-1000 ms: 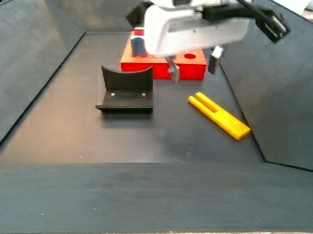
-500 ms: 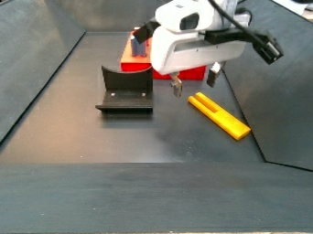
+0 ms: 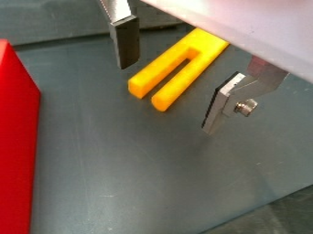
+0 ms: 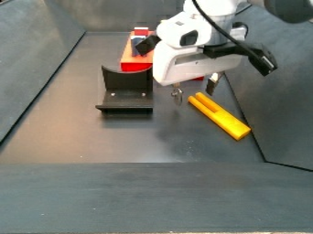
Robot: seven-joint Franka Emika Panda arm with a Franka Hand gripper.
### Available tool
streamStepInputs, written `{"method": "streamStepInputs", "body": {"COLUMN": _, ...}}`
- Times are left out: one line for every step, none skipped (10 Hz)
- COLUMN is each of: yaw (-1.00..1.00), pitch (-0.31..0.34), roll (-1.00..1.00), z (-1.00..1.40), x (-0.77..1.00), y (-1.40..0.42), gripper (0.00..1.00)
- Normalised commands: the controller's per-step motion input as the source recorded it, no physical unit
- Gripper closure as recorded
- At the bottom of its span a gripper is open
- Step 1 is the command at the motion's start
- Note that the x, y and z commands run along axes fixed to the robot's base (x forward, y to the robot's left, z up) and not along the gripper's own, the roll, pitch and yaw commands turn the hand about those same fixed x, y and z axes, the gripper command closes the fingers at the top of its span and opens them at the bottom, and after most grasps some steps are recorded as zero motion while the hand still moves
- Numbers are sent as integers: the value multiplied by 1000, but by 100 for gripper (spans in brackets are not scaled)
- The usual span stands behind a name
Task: Pick up the square-circle object. Move up. Rotate the square-circle object. Place the square-circle object on the fixture. Regrasp the square-circle object. Move to above the board. Insert the square-circle object.
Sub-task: Pick up the square-circle object.
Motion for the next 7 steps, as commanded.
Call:
{"method": "streamStepInputs", "body": {"yaw": 26, "pitch": -77, "roll": -319, "z": -506, "x": 0, "y": 120, "gripper": 0}}
{"method": "streamStepInputs", "body": {"yaw": 14, "pitch": -69, "roll": -251, "z": -454, "x": -11, "y": 143, "gripper": 0}}
{"method": "streamStepInputs", "body": {"yaw": 0, "pitch": -4, "roll": -124, "z": -294, "x": -20, "y": 211, "gripper": 0}}
{"method": "streamStepInputs", "body": {"yaw": 0, "pitch": 0, "roll": -70, "z": -57, "x": 0, "y": 71, "gripper": 0}}
{"method": "streamStepInputs", "body": {"yaw": 0, "pitch": -7, "roll": -26, "z": 0, "x": 0, "y": 0, "gripper": 0}}
{"method": "streamStepInputs", "body": {"yaw": 0, "pitch": 0, "roll": 0, "z": 0, "x": 0, "y": 0, "gripper": 0}}
{"method": "streamStepInputs", "body": {"yaw": 0, "pitch": 0, "roll": 0, "z": 0, "x": 0, "y": 0, "gripper": 100}}
